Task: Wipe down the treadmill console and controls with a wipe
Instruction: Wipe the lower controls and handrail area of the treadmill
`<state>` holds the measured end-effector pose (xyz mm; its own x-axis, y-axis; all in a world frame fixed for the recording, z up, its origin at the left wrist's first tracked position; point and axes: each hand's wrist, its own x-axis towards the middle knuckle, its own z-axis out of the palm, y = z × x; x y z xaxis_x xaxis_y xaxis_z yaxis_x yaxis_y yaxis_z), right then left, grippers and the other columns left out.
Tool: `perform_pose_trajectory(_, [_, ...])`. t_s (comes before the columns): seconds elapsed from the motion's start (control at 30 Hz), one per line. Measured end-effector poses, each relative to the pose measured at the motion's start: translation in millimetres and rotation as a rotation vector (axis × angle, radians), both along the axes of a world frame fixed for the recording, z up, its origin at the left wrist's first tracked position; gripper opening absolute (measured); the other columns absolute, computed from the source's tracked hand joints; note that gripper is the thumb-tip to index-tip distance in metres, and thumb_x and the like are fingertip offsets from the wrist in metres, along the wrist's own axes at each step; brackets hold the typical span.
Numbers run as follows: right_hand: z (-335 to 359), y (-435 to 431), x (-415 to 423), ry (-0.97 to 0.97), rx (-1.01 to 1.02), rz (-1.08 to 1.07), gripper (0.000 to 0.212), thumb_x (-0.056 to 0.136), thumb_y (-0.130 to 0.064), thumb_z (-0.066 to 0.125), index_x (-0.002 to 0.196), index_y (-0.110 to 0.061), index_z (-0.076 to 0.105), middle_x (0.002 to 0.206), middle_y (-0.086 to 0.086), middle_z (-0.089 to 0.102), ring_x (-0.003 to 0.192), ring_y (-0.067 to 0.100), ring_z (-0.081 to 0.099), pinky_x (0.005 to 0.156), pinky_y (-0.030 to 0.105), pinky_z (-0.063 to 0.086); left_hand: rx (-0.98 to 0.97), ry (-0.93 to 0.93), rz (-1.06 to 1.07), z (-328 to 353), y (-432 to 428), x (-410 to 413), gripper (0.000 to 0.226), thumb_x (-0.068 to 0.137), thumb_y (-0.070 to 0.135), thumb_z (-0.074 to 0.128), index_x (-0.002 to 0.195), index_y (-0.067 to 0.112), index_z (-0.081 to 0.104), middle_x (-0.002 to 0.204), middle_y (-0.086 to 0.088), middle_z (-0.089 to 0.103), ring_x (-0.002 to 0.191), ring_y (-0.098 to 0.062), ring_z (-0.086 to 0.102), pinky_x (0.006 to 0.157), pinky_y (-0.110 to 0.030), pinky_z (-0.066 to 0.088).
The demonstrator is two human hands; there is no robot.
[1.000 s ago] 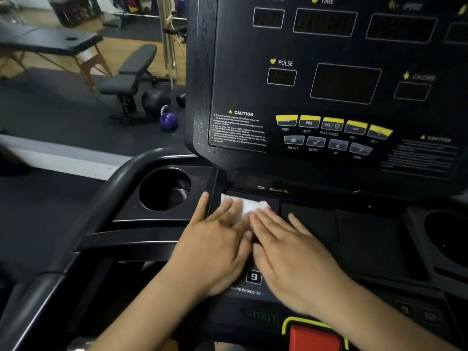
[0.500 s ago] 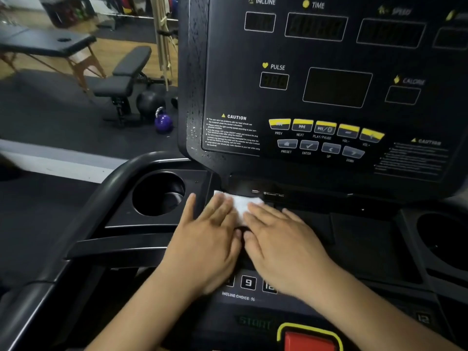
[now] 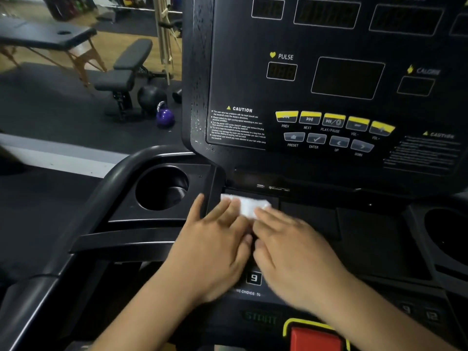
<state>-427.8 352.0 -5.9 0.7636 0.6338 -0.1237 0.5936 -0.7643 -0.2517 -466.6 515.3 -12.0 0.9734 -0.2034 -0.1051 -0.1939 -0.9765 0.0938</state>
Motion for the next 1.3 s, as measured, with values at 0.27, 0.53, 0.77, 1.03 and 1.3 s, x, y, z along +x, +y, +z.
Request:
perform_pose_trajectory(0.27, [6.9, 8.8, 14.7, 0.043, -0.022, -0.043, 0.048, 0.097, -0.039, 0.029, 0.141, -0.025, 0.041, 0.16, -0.013, 0.017, 0.146, 0.003, 0.005, 0.118, 0.048, 0.016, 0.049, 0.05, 0.027, 6.1, -6.5, 10.0, 0.052, 0.099, 0.046, 0.01, 0.145, 0.026, 0.024, 0.165, -0.006, 0.01, 0.152, -0.02, 0.001, 0.118, -0.056, -0.004])
perform_pose_trajectory(0.53, [1.2, -9.4, -11.5, 0.047, -0.009, -0.001, 0.063, 0.085, -0.045, 0.014, 0.134, -0.028, 0.049, 0.158, -0.011, 0.027, 0.146, 0.005, 0.014, 0.116, 0.041, 0.017, -0.026, 0.084, -0.015, 5.5, -4.2, -15.0, 0.054, 0.095, 0.05, 0.014, 0.135, 0.028, 0.043, 0.158, -0.007, 0.034, 0.148, -0.02, 0.025, 0.118, -0.061, 0.011])
perform_pose_trajectory(0.77, [8.3, -5.7, -1.2, 0.053, -0.068, 0.018, 0.055, 0.094, -0.04, 0.02, 0.145, -0.029, 0.035, 0.16, -0.01, 0.02, 0.146, 0.005, 0.01, 0.118, 0.039, 0.016, 0.043, 0.09, 0.037, 5.4, -9.8, -6.6, 0.069, 0.095, 0.049, 0.003, 0.151, 0.015, 0.025, 0.161, -0.006, 0.024, 0.151, -0.017, 0.014, 0.118, -0.061, 0.003])
perform_pose_trajectory(1.03, [21.0, 4.1, 23.8, -0.004, -0.066, 0.034, 0.041, 0.096, -0.028, 0.031, 0.133, -0.025, 0.05, 0.147, -0.007, 0.043, 0.136, 0.01, 0.035, 0.116, 0.037, 0.021, 0.01, 0.073, 0.068, 9.3, -12.6, 15.9, 0.063, 0.099, 0.049, 0.004, 0.156, 0.025, 0.017, 0.165, 0.007, 0.01, 0.15, -0.006, 0.0, 0.119, -0.056, -0.006])
perform_pose_trajectory(1.3, [9.0, -16.6, 4.4, -0.001, 0.033, 0.028, 0.052, 0.086, -0.036, 0.024, 0.12, -0.027, 0.062, 0.133, -0.013, 0.056, 0.129, 0.002, 0.04, 0.11, 0.031, 0.03, -0.023, 0.067, 0.057, 2.5, -9.2, -14.0, 0.066, 0.098, 0.053, 0.011, 0.151, 0.023, 0.037, 0.158, 0.004, 0.032, 0.147, -0.011, 0.024, 0.119, -0.057, 0.006])
